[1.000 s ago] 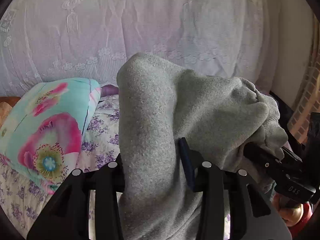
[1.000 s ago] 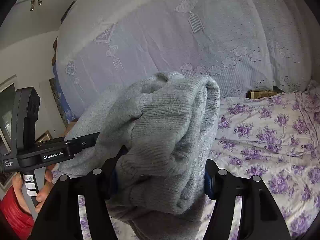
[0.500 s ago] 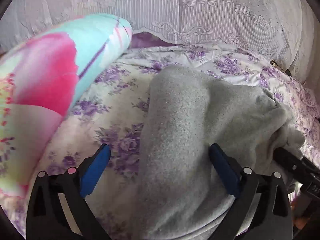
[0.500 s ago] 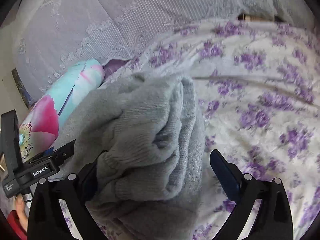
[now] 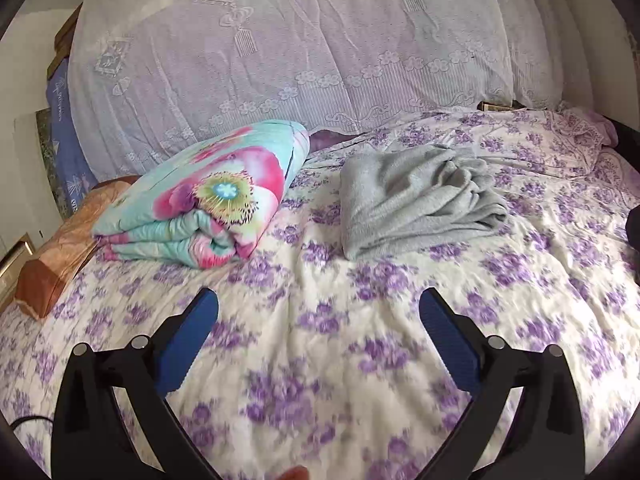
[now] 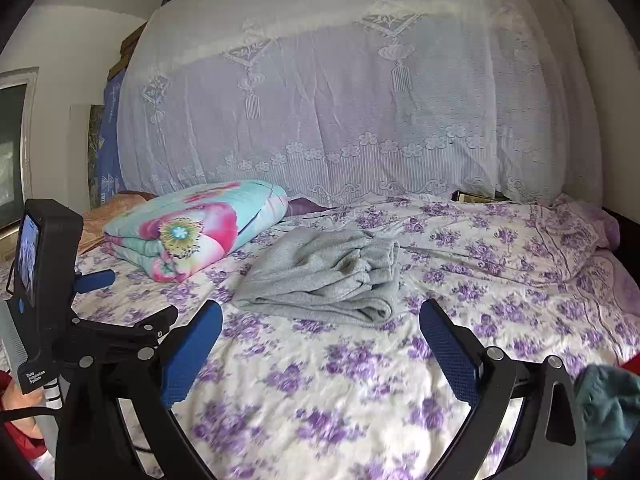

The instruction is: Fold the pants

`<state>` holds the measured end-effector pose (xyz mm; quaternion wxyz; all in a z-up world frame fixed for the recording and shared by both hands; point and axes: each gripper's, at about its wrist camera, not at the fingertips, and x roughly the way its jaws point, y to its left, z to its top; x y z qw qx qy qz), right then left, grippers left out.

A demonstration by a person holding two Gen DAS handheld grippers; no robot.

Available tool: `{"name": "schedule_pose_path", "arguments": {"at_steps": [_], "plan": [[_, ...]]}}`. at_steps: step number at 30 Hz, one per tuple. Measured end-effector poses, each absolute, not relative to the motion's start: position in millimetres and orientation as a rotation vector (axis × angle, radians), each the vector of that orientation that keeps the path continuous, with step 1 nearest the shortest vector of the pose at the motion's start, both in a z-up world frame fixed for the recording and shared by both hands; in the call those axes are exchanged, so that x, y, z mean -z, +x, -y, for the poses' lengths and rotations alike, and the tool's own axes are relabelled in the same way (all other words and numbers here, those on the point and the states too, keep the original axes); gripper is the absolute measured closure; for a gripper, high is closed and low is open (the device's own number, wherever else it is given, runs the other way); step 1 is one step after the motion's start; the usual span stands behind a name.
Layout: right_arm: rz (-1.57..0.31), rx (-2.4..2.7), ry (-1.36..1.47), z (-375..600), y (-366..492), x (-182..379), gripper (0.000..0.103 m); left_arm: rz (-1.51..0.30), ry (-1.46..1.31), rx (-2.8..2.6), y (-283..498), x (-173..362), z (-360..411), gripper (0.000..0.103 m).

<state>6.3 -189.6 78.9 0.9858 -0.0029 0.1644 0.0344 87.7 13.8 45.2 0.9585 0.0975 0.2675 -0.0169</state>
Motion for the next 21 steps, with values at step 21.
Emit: {"name": "schedule_pose_path", "arguments": {"at_steps": [21], "plan": [[-0.377,0.027,0.082,196,0,-32,0.004,-0.614,0.009,0.027,77,-11,-18,0.005]]}}
